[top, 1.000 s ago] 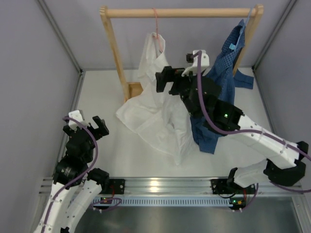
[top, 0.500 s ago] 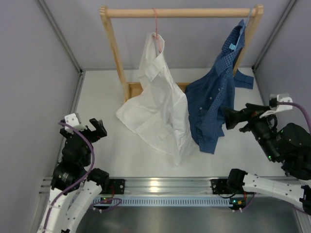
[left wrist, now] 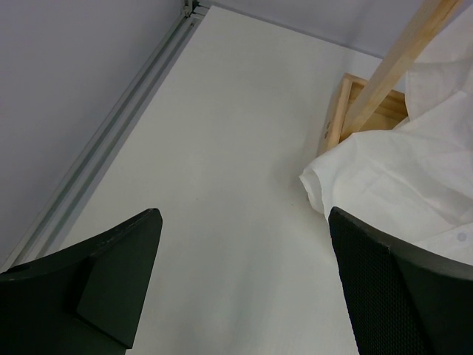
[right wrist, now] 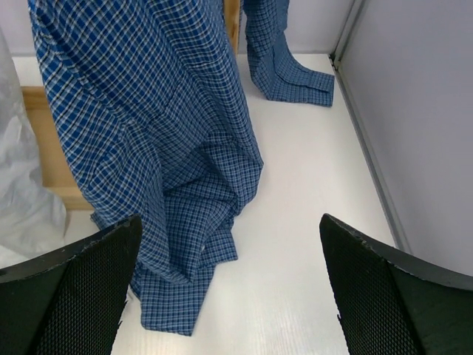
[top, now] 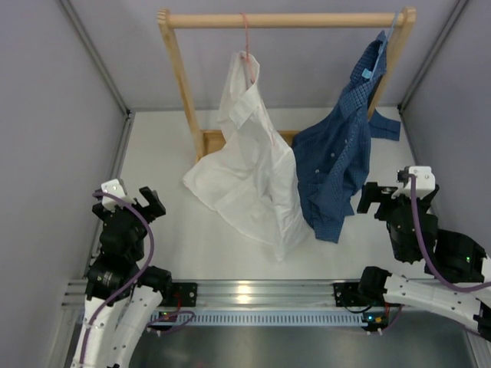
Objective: Place the shirt on the hanger
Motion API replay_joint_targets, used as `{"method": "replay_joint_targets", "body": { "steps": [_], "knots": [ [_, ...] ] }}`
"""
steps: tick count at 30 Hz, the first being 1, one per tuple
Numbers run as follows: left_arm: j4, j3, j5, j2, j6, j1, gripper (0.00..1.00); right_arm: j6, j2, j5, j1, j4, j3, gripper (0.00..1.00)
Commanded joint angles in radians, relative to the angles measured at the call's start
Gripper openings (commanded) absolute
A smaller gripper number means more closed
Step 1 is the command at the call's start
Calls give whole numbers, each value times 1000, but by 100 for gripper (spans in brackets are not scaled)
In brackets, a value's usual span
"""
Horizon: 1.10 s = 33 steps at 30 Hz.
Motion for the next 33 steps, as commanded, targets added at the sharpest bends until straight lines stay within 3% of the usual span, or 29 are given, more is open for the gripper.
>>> {"method": "replay_joint_targets", "body": {
  "steps": [1,33],
  "knots": [
    [52,-9,31,-21,22,9,98,24,-25,56,8,-35,24,100],
    [66,-11,104,-27,36,24,98,30,-87,61,8,-35,24,99]
  ]
}}
